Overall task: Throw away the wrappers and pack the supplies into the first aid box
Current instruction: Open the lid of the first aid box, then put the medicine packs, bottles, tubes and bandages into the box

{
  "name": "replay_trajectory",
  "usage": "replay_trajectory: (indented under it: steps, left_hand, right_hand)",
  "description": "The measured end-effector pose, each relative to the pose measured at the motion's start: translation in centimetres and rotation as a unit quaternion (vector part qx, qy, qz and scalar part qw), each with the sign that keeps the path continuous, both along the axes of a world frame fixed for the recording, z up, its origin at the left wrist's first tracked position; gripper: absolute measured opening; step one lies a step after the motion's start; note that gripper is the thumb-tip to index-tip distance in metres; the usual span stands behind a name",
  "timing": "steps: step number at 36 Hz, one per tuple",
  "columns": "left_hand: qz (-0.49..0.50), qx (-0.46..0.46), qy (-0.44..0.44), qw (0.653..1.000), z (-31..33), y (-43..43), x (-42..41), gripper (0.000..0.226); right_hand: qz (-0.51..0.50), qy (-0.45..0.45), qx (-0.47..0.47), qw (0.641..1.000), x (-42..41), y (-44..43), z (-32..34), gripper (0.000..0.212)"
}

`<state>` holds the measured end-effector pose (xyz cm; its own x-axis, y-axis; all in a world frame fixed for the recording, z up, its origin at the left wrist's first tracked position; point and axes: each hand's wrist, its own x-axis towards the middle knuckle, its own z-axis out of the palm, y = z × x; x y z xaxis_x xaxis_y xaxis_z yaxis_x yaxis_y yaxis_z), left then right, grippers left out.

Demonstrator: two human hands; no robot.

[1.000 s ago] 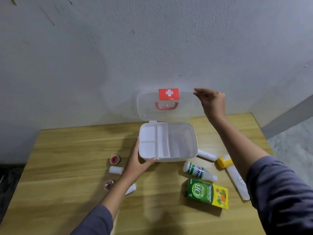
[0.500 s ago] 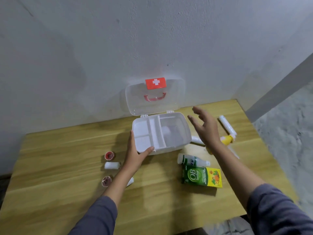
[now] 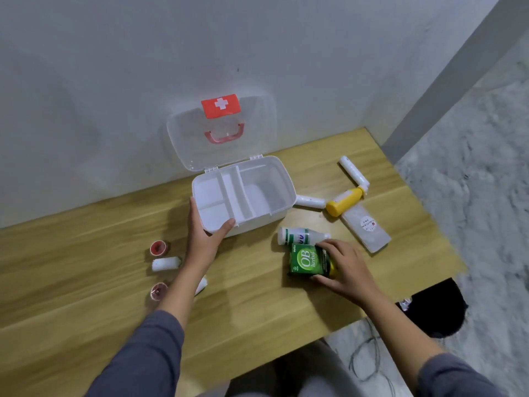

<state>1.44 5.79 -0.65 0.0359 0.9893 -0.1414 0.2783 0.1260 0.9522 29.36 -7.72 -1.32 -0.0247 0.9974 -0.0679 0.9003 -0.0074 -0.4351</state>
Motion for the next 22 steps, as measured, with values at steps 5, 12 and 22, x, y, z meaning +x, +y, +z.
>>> replay_trajectory:
  steps: [5,12,22]
  left_hand:
    - [-0.015,-0.005,0.000,1.000,0.2,0.3,-0.4,0.101]
    - [-0.019,-0.025,-0.013,0.999,0.5,0.1,-0.5,0.108]
    - [-0.009,-0.046,-0.025,0.999,0.5,-0.1,-0.2,0.106]
  right_hand:
    - [0.005,-0.001,0.004,1.000,0.3,0.1,0.6,0.068]
    - [-0.021,0.048,0.115,0.992,1.8,2.2,3.4,0.066]
    - [0.024,-0.016,0.137,0.990,-1.6,14.3,8.8,0.066]
